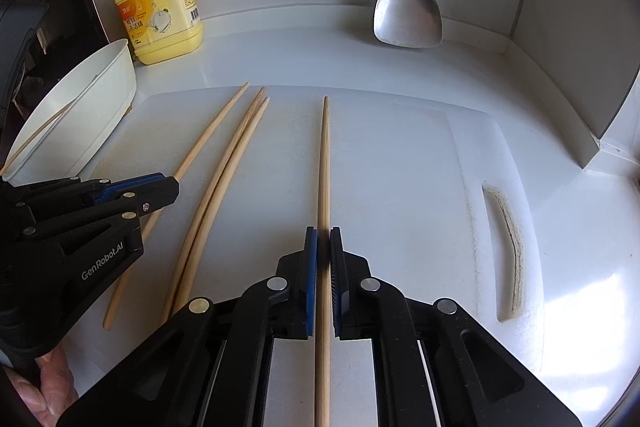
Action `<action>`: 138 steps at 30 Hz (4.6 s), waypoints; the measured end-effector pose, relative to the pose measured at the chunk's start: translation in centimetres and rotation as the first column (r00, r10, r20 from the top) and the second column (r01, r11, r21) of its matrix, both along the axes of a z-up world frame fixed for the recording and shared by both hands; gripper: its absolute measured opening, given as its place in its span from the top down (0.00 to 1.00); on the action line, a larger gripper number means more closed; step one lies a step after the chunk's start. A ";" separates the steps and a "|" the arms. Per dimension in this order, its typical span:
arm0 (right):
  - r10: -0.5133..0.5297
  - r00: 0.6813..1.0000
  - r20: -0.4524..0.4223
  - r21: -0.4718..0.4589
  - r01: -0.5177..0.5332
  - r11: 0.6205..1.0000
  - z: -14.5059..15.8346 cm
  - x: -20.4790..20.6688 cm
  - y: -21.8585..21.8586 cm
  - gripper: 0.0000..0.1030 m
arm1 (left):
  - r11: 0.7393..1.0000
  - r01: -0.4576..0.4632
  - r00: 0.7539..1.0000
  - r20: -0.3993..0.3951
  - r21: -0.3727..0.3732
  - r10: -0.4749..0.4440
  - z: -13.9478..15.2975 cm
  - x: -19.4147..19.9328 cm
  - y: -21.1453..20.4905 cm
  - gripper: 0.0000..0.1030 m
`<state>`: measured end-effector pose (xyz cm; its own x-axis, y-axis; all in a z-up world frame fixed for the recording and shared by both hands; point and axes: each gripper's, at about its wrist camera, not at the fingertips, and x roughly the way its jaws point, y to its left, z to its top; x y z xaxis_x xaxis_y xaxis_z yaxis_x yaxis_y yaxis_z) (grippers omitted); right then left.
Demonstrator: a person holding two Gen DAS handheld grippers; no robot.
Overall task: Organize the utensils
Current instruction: 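Close the left gripper on a chopstick while the right gripper grasps another, then lift both held chopsticks and carry them over the water basin, then open both grippers to drop the chopsticks into the basin, then move both open grippers back over the last two chopsticks on the board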
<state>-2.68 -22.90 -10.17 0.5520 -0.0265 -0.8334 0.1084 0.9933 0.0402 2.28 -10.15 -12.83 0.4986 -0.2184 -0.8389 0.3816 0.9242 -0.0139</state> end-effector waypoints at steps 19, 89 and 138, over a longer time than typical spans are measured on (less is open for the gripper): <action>0.083 0.991 0.102 0.114 -0.095 0.989 5.9 -1.6 -0.2 0.94 | 0.980 -0.149 0.988 0.010 -0.134 0.151 7.7 -2.6 6.5 0.93; 0.181 0.984 0.009 0.150 -0.180 0.972 5.9 15.2 27.3 0.60 | 0.930 -0.362 0.930 -0.090 -0.067 0.355 7.1 11.2 33.5 0.23; -0.020 1.000 -0.004 0.071 0.020 0.997 3.8 -2.2 2.6 0.41 | 0.954 -0.300 0.954 0.014 0.002 0.300 7.9 -3.4 11.4 0.08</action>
